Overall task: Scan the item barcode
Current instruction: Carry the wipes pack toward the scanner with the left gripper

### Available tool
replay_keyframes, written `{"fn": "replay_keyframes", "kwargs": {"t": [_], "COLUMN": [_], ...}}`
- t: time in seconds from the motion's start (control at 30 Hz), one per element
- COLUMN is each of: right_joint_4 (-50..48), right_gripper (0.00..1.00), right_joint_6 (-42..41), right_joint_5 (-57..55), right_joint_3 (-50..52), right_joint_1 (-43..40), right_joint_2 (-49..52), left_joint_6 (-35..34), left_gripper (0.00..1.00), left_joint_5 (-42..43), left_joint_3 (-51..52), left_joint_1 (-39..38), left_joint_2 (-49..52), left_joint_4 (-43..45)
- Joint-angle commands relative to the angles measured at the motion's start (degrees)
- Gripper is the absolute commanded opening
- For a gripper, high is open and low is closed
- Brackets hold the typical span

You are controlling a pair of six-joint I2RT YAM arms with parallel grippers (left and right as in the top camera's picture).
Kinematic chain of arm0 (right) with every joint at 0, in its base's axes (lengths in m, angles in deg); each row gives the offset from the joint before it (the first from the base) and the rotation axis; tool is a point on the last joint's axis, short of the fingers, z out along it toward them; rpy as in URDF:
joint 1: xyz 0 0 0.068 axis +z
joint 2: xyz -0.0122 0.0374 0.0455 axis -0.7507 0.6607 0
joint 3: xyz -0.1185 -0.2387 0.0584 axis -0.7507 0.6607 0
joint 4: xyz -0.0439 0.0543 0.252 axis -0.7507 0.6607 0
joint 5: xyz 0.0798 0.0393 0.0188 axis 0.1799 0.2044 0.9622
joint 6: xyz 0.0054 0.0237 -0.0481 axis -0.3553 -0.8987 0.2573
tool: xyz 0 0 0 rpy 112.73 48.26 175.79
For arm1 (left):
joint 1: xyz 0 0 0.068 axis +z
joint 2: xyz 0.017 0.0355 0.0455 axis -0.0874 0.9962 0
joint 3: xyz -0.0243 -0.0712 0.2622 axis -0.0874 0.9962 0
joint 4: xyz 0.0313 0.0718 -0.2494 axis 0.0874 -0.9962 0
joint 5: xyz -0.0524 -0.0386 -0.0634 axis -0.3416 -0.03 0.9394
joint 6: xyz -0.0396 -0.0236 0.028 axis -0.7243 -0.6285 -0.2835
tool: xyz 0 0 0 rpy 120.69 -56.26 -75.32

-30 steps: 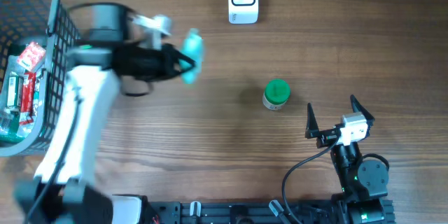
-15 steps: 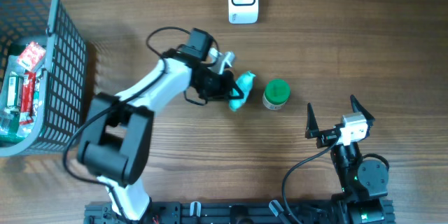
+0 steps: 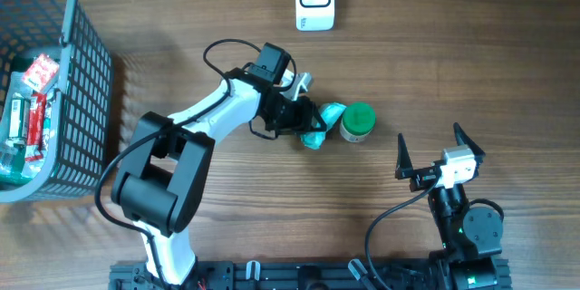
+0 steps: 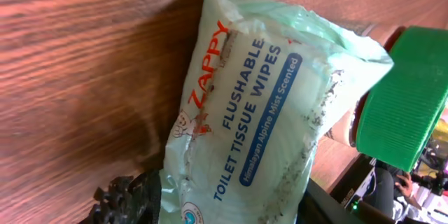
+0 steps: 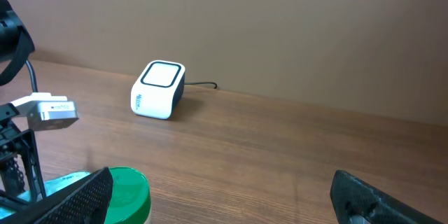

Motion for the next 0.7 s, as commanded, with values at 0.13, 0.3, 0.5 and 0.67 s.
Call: {"fn": "replay_keyframes", "kwargs": {"t": [0.13,0.3,0.5,0.67], "right_joint_4": [-0.3,-0.3,-0.3,-0.3], "right_gripper": [1.0,1.0,1.0,1.0], "right_joint_6": [-0.3,-0.3,-0.3,-0.3], "right_joint_5": [0.3,0.3,0.3,0.3], "right_joint_3": [0.0,0.0,0.0,0.0], "right_joint_1": [0.0,0.0,0.0,0.0], "right_joint_2": [0.1,0.1,0.1,0.1], "left_joint_6": [-0.2,-0.2,-0.3,-0.2], "left_gripper": [0.4,0.41,0.44,0.48], "left_joint_5": [-7.6,-13.7,-20.8,-23.4], "left_joint_3": [-1.7,-1.7,-1.8,-3.3], "left_joint_1": [0.8,0.8,1.9,3.5], "left_joint_2": [-3.4,-3.5,-3.5,-3.5], "left_joint_4": [-1.5,-2.0,-3.4,-5.7]}}
